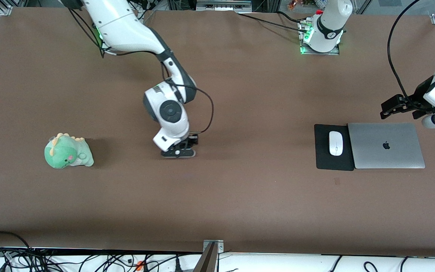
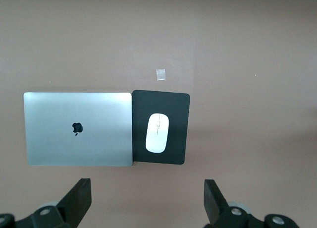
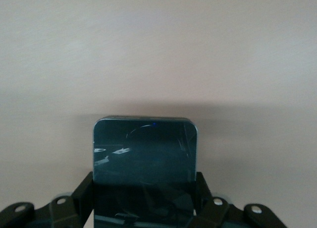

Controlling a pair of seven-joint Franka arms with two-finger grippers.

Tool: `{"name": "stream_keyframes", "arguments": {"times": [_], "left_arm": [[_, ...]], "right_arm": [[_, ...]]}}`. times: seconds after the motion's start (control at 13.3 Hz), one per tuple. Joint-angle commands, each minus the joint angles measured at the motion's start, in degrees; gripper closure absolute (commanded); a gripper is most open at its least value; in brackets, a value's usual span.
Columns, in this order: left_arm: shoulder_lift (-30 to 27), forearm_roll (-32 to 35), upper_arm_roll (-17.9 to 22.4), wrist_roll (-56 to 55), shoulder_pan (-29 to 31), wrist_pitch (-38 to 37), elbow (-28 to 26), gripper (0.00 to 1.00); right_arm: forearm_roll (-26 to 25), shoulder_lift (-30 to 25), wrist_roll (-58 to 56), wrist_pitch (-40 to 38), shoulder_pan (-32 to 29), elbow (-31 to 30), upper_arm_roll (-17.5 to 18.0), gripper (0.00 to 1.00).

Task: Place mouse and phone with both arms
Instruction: 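Carry the phone with the right gripper toward the green plush toy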

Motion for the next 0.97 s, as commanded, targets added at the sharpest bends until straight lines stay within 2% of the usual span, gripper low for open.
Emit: {"name": "stream_keyframes", "arguments": {"times": [0.0, 0.15, 0.6, 0.9], "left_arm": [[-1.2, 0.2, -0.3, -0.3, -0.1, 0.5, -1.1, 0.0], [-1.1, 0.2, -0.2, -0.4, -0.1, 0.5, -1.1, 0.0], [-1.1, 0.2, -0.3, -0.4, -0.1, 0.7, -0.9, 0.0], [-1.1, 0.2, -1.1, -0.6, -0.1, 0.5, -0.9, 0.0]], "right_arm": [[-0.6, -6.2, -13.5, -2.2, -8.3, -5.7, 0.7, 0.66], [-0.5, -8.4, -21.4, -0.1, -14.0, -10.0, 0.7, 0.65], [-0.5, -8.4, -25.7, 11.2, -18.9, -18.9, 0.5, 0.61], [-0.5, -7.4, -28.1, 15.9, -21.1, -21.2, 0.5, 0.55]]}}
